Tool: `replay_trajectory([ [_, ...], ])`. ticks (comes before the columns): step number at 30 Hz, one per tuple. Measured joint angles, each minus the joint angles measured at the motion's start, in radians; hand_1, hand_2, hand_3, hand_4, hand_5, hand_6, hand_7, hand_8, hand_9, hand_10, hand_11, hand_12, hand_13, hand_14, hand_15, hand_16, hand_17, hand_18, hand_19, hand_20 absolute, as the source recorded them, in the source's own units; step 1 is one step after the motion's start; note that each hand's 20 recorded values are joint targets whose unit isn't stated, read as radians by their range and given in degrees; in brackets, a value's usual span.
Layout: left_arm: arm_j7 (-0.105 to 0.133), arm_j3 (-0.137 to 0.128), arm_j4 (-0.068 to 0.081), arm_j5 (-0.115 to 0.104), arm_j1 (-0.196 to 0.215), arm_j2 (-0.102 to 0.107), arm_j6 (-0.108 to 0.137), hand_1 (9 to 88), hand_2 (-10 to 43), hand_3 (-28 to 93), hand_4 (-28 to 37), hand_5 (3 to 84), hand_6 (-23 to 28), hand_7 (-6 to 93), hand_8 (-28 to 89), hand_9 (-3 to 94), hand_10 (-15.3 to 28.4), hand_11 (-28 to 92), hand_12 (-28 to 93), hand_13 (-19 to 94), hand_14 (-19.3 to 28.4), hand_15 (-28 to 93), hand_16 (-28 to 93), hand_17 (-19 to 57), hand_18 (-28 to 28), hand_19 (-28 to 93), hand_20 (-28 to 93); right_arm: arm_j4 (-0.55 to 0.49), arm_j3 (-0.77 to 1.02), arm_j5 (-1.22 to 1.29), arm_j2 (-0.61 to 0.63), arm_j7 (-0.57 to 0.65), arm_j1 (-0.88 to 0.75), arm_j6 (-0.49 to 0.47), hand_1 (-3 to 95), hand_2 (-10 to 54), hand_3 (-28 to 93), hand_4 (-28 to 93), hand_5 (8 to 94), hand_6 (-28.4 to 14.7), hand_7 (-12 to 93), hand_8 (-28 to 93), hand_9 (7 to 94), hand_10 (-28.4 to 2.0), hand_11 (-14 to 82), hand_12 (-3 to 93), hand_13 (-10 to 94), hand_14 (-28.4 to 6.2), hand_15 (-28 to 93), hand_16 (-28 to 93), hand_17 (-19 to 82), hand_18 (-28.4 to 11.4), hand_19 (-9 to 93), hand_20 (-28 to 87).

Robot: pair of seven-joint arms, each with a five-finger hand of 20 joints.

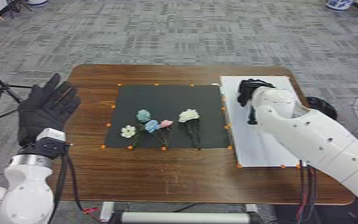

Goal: Arrange flowers

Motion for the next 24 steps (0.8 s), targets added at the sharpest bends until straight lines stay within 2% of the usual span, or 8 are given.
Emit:
replay_trajectory([
  [2, -0.001, 0.0, 0.0, 0.0, 0.0, -0.001, 0.0, 26.7, 18.4, 69, -28.3, 34.8, 8.7, 7.6, -7, 27.9, 15.0, 17, 9, 20, 14.5, 18, -3, -8.6, 13.1, 31, 8, 0.0, -0.027, -0.019, 0.007, 0.01, -0.005, 0.096, 56.5, -9.5, 77, -28, 50.3, -1.4, 17, -13, 57.2, -11.5, 23.6, 19.2, 53, -6.0, 41, 26, 27, -17.3, 69, 22],
  [5, -0.002, -0.002, 0.0, 0.0, 0.0, -0.002, -0.001, 26.8, 18.4, 68, -28.3, 36.0, 8.9, 7.7, -7, 27.9, 15.0, 18, 9, 20, 14.6, 18, -3, -8.5, 13.1, 31, 8, 0.0, -0.043, -0.056, 0.014, 0.027, -0.02, 0.165, 62.8, -9.5, 72, -28, 55.9, -0.1, 19, -13, 66.8, -6.9, 16.8, 37.2, 60, -2.3, 40, 37, 31, -16.4, 70, 29],
  [7, -0.003, -0.002, 0.0, 0.0, 0.0, -0.002, -0.002, 26.7, 18.5, 68, -28.3, 36.6, 9.1, 7.4, -7, 28.0, 15.1, 18, 9, 20, 14.6, 19, -3, -8.5, 13.1, 31, 8, 0.0, -0.051, -0.074, 0.019, 0.038, -0.029, 0.175, 64.7, -9.5, 72, -28, 58.2, 0.3, 20, -13, 69.3, -6.5, 17.0, 43.7, 64, -0.8, 41, 42, 32, -16.2, 74, 32],
  [9, -0.004, -0.002, 0.0, 0.001, 0.0, -0.002, -0.003, 26.7, 18.5, 68, -28.3, 36.9, 9.1, 7.3, -7, 28.1, 15.2, 18, 9, 20, 14.7, 18, -3, -8.5, 13.1, 30, 8, -0.004, -0.055, -0.088, 0.024, 0.045, -0.034, 0.195, 65.8, -9.5, 72, -28, 59.5, 1.0, 21, -14, 71.7, -6.5, 17.9, 47.1, 66, -0.1, 41, 45, 32, -16.0, 82, 27],
  [11, -0.005, -0.002, 0.0, 0.001, -0.001, -0.002, -0.003, 26.7, 18.5, 68, -28.3, 37.1, 9.1, 7.3, -7, 28.1, 15.1, 18, 9, 20, 14.7, 19, -3, -8.4, 13.1, 30, 8, -0.008, -0.061, -0.097, 0.031, 0.049, -0.039, 0.219, 67.0, -9.5, 72, -28, 60.3, 1.2, 21, -14, 73.1, -6.6, 18.4, 48.7, 68, 0.4, 40, 48, 32, -16.1, 88, 21],
  [14, -0.007, -0.002, 0.0, 0.001, -0.001, -0.002, -0.004, 26.6, 18.5, 68, -28.3, 37.4, 9.1, 7.2, -7, 28.3, 15.2, 18, 9, 20, 14.8, 19, -3, -8.4, 13.1, 30, 8, -0.021, -0.062, -0.105, 0.044, 0.05, -0.054, 0.254, 67.7, -9.5, 73, -28, 60.4, 1.0, 21, -13, 73.5, -6.7, 18.7, 49.7, 69, 0.5, 40, 50, 31, -16.2, 92, 19],
  [18, -0.007, -0.002, 0.0, 0.001, 0.0, -0.002, -0.005, 26.6, 18.6, 68, -28.3, 37.9, 9.1, 7.2, -7, 28.4, 15.2, 18, 9, 20, 14.8, 19, -3, -8.4, 13.1, 30, 8, -0.066, -0.023, -0.115, 0.063, 0.047, -0.105, 0.302, 67.5, -9.5, 73, -27, 60.4, 0.7, 21, -13, 73.5, -6.9, 19.3, 50.1, 70, 0.4, 40, 51, 31, -16.6, 93, 19],
  [24, -0.006, -0.013, -0.001, 0.002, 0.006, -0.005, -0.006, 26.6, 18.6, 68, -28.3, 37.9, 9.1, 7.4, -7, 28.4, 15.2, 18, 9, 20, 14.9, 19, -3, -8.4, 13.1, 30, 8, -0.215, 0.098, -0.153, 0.082, 0.023, -0.224, 0.348, 66.1, -9.5, 73, -26, 61.2, 0.4, 21, -13, 73.4, -7.2, 20.5, 50.2, 70, -0.8, 41, 51, 32, -17.8, 90, 22],
])
